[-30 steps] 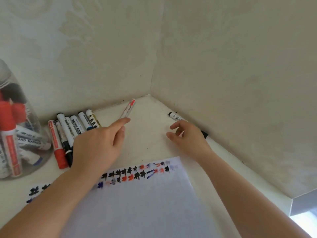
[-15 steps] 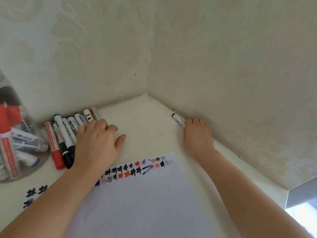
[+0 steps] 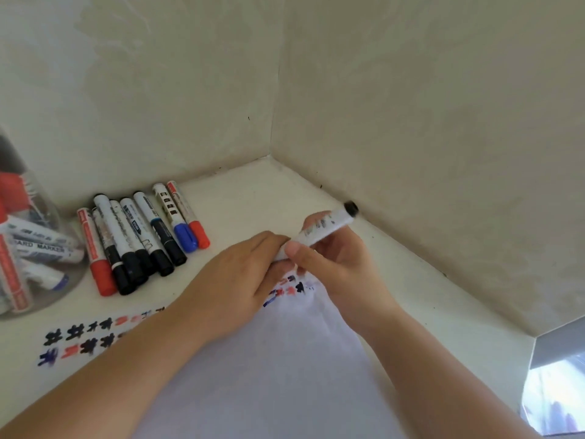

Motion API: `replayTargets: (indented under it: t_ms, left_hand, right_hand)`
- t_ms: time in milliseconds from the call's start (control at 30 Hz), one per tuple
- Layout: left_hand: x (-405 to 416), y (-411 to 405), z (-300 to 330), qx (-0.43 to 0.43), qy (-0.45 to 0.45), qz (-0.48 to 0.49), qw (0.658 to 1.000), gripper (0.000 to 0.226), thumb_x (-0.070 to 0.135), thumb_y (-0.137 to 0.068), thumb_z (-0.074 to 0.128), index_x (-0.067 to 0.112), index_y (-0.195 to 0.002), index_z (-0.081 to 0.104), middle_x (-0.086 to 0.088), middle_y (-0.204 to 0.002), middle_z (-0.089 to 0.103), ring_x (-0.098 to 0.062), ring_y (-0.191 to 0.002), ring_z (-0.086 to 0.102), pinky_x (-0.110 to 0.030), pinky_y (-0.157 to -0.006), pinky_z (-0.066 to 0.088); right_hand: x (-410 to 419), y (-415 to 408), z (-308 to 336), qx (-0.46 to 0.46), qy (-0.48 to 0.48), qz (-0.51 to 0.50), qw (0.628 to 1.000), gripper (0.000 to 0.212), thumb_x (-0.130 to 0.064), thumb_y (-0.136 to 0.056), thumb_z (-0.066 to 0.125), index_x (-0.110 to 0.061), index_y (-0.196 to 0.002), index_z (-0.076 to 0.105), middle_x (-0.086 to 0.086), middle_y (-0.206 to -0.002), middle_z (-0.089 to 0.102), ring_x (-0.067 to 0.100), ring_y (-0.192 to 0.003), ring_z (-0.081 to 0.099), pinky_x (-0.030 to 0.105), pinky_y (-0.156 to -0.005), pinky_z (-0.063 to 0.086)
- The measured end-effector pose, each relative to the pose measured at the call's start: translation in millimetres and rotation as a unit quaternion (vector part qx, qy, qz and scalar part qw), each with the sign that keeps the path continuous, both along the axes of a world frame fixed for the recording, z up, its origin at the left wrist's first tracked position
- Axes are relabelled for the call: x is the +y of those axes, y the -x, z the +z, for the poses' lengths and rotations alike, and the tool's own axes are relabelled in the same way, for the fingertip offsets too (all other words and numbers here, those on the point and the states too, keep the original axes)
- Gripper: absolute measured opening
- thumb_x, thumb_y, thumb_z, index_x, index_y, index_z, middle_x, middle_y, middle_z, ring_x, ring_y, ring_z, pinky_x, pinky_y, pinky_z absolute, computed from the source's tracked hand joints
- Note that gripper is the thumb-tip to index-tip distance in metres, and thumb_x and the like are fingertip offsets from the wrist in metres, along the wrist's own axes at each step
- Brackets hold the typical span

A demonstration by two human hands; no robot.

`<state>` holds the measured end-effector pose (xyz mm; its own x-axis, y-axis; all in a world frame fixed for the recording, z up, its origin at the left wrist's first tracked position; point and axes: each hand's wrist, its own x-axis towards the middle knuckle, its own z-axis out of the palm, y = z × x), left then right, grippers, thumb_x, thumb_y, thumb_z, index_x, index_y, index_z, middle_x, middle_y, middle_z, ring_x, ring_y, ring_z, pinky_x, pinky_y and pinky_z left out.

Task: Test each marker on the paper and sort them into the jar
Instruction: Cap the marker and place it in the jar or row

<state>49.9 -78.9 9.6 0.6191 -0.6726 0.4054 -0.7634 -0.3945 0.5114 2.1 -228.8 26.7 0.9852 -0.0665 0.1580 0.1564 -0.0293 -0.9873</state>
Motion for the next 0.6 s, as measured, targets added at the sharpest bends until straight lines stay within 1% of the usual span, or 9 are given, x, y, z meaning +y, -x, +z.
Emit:
replayTargets:
  t_ms: [67, 133, 233, 367, 433, 533, 567, 600]
  left_hand:
    - [-1, 1, -1, -0.048, -0.029, -0.007, 0.998, 0.021, 0.032, -0.095, 0.038, 0.018, -0.098, 0.052, 0.011, -0.081, 0.05, -0.01, -0.063, 0.049, -0.019, -0.052, 0.036]
    - [0, 3, 1, -0.08, -0.051, -0.024, 0.995, 0.026, 0.031, -0.093, 0.035, 0.013, -0.097, 0.053, 0.008, -0.079, 0.052, -0.011, -0.058, 0.05, -0.02, -0.049, 0.035]
    - [3, 4, 5, -0.073, -0.067, -0.04, 0.994, 0.031, 0.033, -0.092, 0.033, 0.013, -0.095, 0.055, 0.006, -0.076, 0.061, -0.013, -0.055, 0.053, -0.021, -0.045, 0.034]
    - [2, 4, 6, -0.075, -0.072, -0.045, 0.994, 0.031, 0.035, -0.09, 0.034, 0.014, -0.091, 0.056, 0.006, -0.069, 0.06, -0.016, -0.049, 0.052, -0.028, -0.04, 0.038]
    - [1, 4, 7, -0.083, -0.076, -0.039, 0.993, 0.029, 0.035, -0.089, 0.036, 0.014, -0.089, 0.056, 0.006, -0.063, 0.059, -0.016, -0.045, 0.05, -0.026, -0.038, 0.035]
    - [5, 3, 9, -0.112, -0.084, -0.022, 0.99, 0.025, 0.038, -0.089, 0.038, 0.019, -0.089, 0.055, 0.007, -0.051, 0.055, -0.013, -0.037, 0.045, -0.017, -0.037, 0.019]
    - [6, 2, 9, -0.112, -0.081, -0.023, 0.99, 0.025, 0.04, -0.09, 0.037, 0.022, -0.091, 0.054, 0.008, -0.052, 0.056, -0.013, -0.037, 0.046, -0.015, -0.038, 0.017]
    - [7, 0, 8, -0.106, -0.075, -0.026, 0.991, 0.026, 0.043, -0.09, 0.036, 0.024, -0.094, 0.054, 0.009, -0.056, 0.058, -0.012, -0.04, 0.049, -0.015, -0.038, 0.019]
  right_hand:
    - [0, 2, -2, 0.002, -0.037, 0.01, 0.999, 0.021, -0.008, -0.076, 0.066, -0.015, -0.073, 0.046, -0.002, -0.058, 0.056, 0.011, -0.053, 0.054, 0.021, -0.051, 0.043]
    - [-1, 3, -3, 0.004, -0.046, 0.021, 0.999, 0.022, -0.007, -0.079, 0.061, -0.017, -0.07, 0.043, -0.005, -0.052, 0.051, 0.006, -0.045, 0.046, 0.015, -0.046, 0.038]
    - [-4, 4, -4, 0.013, -0.056, 0.048, 0.997, 0.022, -0.011, -0.083, 0.055, -0.021, -0.066, 0.046, -0.004, -0.052, 0.051, 0.008, -0.044, 0.042, 0.015, -0.045, 0.035]
    - [-6, 3, -6, 0.016, -0.069, 0.068, 0.995, 0.018, -0.014, -0.08, 0.056, -0.022, -0.066, 0.048, -0.004, -0.051, 0.052, 0.011, -0.047, 0.042, 0.019, -0.047, 0.033]
    - [-8, 3, -7, 0.022, -0.068, 0.073, 0.995, 0.018, -0.014, -0.08, 0.056, -0.021, -0.066, 0.048, -0.003, -0.051, 0.052, 0.012, -0.048, 0.041, 0.02, -0.047, 0.032]
    - [-9, 3, -6, 0.022, -0.055, 0.077, 0.995, 0.018, -0.014, -0.081, 0.057, -0.021, -0.067, 0.048, 0.0, -0.053, 0.053, 0.013, -0.048, 0.044, 0.018, -0.047, 0.034]
    - [-9, 3, -7, 0.017, -0.044, 0.076, 0.996, 0.018, -0.014, -0.081, 0.058, -0.021, -0.067, 0.049, 0.001, -0.054, 0.053, 0.013, -0.049, 0.045, 0.018, -0.047, 0.035]
    - [-10, 3, -8, 0.011, -0.034, 0.078, 0.996, 0.017, -0.016, -0.081, 0.059, -0.021, -0.068, 0.05, 0.004, -0.056, 0.054, 0.014, -0.049, 0.046, 0.019, -0.048, 0.036]
